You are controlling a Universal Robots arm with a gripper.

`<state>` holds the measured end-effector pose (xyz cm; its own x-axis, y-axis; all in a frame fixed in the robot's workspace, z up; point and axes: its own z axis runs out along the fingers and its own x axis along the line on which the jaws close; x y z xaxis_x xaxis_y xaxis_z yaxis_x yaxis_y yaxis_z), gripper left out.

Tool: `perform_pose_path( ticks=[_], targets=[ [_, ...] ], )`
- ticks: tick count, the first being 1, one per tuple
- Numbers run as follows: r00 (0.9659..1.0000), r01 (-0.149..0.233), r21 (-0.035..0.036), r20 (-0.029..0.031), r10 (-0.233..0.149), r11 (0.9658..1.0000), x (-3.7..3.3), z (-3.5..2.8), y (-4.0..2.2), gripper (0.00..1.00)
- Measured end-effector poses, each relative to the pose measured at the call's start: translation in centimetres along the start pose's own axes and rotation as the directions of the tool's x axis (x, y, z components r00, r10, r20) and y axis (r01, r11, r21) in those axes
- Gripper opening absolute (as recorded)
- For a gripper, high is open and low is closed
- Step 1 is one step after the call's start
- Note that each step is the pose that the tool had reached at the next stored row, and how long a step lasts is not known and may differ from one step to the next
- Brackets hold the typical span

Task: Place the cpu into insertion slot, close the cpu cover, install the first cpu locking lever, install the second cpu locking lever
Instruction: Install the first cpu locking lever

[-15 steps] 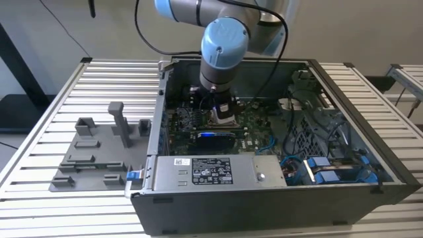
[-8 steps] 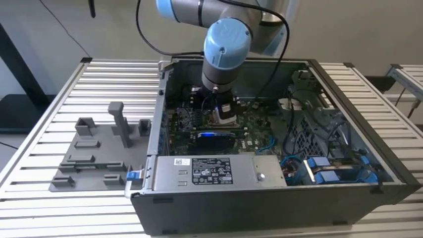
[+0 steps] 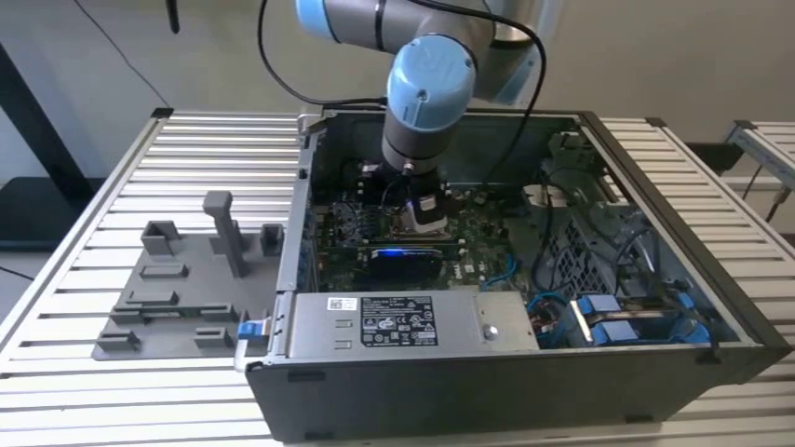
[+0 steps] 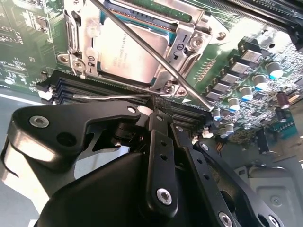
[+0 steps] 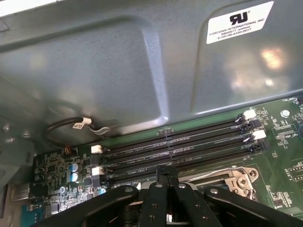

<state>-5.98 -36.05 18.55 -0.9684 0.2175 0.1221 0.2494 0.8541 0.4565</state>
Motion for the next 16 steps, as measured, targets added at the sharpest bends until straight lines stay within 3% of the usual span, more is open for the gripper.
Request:
perform_pose_path(
  ticks=[16],
  targets=[
    [1.0000,0.009,0.0011,-0.0043,-0.009,1.0000,-1.07,0.24,0.24,0.11]
  ],
)
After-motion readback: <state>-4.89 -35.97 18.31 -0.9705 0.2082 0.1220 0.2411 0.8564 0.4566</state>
